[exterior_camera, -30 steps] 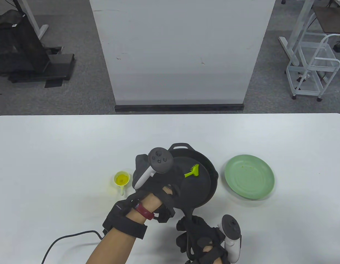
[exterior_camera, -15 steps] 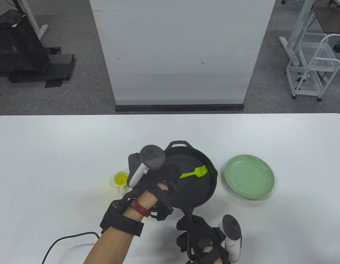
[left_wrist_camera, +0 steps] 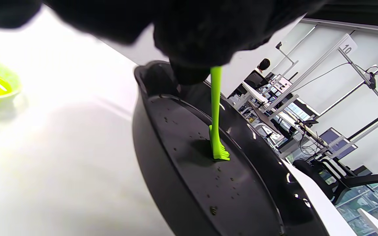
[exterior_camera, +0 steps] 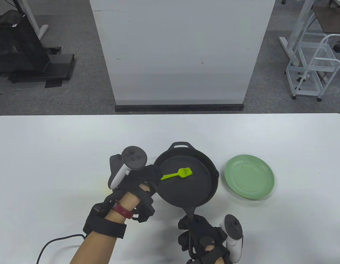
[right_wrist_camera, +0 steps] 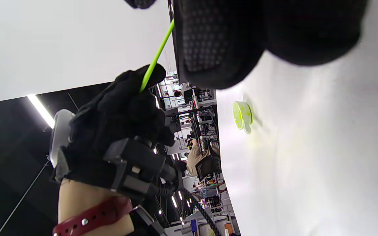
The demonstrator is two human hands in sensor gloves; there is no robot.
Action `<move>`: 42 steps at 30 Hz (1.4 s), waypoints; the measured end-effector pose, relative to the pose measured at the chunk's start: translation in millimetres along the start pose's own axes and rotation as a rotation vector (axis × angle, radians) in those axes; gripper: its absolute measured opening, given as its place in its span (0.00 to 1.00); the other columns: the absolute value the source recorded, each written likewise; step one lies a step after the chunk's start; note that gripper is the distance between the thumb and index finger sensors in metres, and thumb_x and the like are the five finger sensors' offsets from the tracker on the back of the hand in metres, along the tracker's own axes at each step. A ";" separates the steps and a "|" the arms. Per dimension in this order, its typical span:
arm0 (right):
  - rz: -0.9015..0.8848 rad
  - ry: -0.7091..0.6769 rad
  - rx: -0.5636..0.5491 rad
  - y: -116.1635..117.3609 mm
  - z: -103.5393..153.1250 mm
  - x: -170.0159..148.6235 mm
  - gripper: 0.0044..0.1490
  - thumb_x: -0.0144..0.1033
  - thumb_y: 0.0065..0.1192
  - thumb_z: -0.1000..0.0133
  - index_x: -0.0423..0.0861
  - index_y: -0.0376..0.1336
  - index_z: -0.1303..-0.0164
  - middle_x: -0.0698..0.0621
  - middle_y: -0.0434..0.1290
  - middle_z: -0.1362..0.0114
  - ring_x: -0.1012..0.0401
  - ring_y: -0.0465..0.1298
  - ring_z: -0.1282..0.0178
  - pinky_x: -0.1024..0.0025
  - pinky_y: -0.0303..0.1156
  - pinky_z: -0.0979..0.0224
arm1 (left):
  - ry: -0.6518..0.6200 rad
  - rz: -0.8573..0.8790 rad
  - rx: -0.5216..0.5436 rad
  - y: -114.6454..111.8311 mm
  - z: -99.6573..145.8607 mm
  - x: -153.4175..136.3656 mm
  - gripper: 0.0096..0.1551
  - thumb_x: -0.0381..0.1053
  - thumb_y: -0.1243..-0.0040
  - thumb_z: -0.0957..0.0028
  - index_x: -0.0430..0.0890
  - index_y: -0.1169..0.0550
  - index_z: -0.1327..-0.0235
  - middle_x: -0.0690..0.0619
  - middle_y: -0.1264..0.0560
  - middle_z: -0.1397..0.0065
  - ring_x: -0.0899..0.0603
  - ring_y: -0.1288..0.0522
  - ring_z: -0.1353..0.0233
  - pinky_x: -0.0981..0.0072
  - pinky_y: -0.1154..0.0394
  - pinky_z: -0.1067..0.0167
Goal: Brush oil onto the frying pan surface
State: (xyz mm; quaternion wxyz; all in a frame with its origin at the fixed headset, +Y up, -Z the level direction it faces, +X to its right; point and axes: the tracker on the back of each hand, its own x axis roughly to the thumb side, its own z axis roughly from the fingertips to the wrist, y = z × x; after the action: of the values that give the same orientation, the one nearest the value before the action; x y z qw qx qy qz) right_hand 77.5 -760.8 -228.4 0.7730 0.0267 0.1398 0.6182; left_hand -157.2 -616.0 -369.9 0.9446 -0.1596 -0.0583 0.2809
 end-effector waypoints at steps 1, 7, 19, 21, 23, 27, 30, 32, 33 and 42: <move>0.000 0.000 -0.004 -0.2 0.0 0.0 0.33 0.42 0.52 0.47 0.30 0.55 0.43 0.28 0.63 0.40 0.60 0.81 0.66 0.69 0.81 0.65 | 0.005 -0.001 0.003 1.5 1.0 -1.7 0.26 0.54 0.43 0.49 0.41 0.21 0.44 0.56 0.17 0.77 0.47 0.20 0.81 0.52 0.19 0.75; 0.000 -0.001 -0.023 -2.0 0.3 0.2 0.33 0.42 0.52 0.47 0.30 0.55 0.43 0.28 0.63 0.40 0.60 0.81 0.66 0.68 0.81 0.65 | 0.031 -0.032 0.019 13.0 8.6 -14.9 0.26 0.54 0.43 0.49 0.41 0.21 0.44 0.56 0.17 0.76 0.47 0.20 0.81 0.52 0.19 0.75; 0.008 0.001 -0.038 -3.4 0.6 -0.5 0.33 0.42 0.53 0.47 0.30 0.55 0.43 0.28 0.63 0.40 0.60 0.81 0.66 0.68 0.81 0.65 | 0.050 -0.091 0.059 25.0 19.3 -30.1 0.26 0.53 0.43 0.49 0.40 0.21 0.44 0.56 0.16 0.76 0.47 0.20 0.80 0.51 0.19 0.75; 0.013 0.003 -0.039 -3.0 0.5 -0.9 0.33 0.42 0.53 0.47 0.30 0.55 0.43 0.28 0.63 0.40 0.60 0.81 0.66 0.68 0.81 0.66 | 0.055 -0.097 0.052 24.2 19.5 -31.9 0.26 0.54 0.43 0.48 0.40 0.22 0.44 0.56 0.16 0.76 0.47 0.20 0.80 0.51 0.19 0.75; 0.017 0.005 -0.038 -2.7 0.5 -1.4 0.33 0.42 0.53 0.47 0.30 0.55 0.43 0.28 0.63 0.40 0.60 0.81 0.66 0.68 0.81 0.66 | 0.053 -0.103 0.053 23.6 20.1 -32.6 0.26 0.54 0.43 0.48 0.40 0.22 0.44 0.56 0.16 0.76 0.47 0.20 0.80 0.51 0.19 0.75; 0.017 0.008 -0.033 -2.1 0.5 -1.6 0.33 0.42 0.53 0.47 0.30 0.55 0.43 0.28 0.63 0.40 0.60 0.81 0.66 0.68 0.81 0.65 | 0.050 -0.140 0.064 22.6 23.6 -30.8 0.26 0.54 0.43 0.48 0.40 0.22 0.44 0.56 0.16 0.76 0.46 0.20 0.80 0.51 0.19 0.75; 0.022 0.011 -0.035 -2.0 0.2 -2.5 0.33 0.42 0.53 0.47 0.30 0.55 0.43 0.28 0.63 0.40 0.59 0.81 0.66 0.68 0.81 0.65 | 0.078 -0.229 0.022 17.5 23.7 -26.7 0.28 0.55 0.43 0.48 0.39 0.22 0.43 0.56 0.16 0.76 0.46 0.20 0.80 0.51 0.19 0.75; 0.019 0.009 -0.036 -2.3 0.5 -2.2 0.34 0.42 0.53 0.47 0.30 0.55 0.43 0.28 0.63 0.40 0.60 0.81 0.66 0.68 0.81 0.65 | 0.117 -0.279 -0.016 13.2 23.2 -27.6 0.33 0.58 0.41 0.49 0.36 0.25 0.40 0.56 0.17 0.75 0.47 0.20 0.80 0.52 0.19 0.75; 0.014 0.005 -0.035 -2.8 0.7 -1.5 0.34 0.42 0.53 0.47 0.30 0.54 0.43 0.28 0.63 0.39 0.60 0.81 0.65 0.68 0.81 0.65 | 0.121 -0.301 -0.049 9.5 21.7 -30.7 0.34 0.59 0.40 0.50 0.36 0.25 0.40 0.57 0.17 0.76 0.47 0.20 0.80 0.52 0.19 0.75; 0.010 0.002 -0.020 -1.7 0.4 -1.6 0.33 0.42 0.52 0.47 0.31 0.54 0.43 0.29 0.63 0.39 0.60 0.81 0.65 0.68 0.81 0.65 | 0.078 0.113 -0.100 21.9 25.8 -73.9 0.27 0.57 0.47 0.48 0.40 0.22 0.46 0.55 0.16 0.71 0.45 0.19 0.75 0.49 0.20 0.70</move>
State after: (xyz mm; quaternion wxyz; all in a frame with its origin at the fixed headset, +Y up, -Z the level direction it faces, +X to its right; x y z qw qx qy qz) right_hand 78.9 -762.7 -228.1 0.7699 0.0189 0.1344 0.6236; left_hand -235.3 -632.3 -354.3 0.9196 -0.2206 -0.0261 0.3241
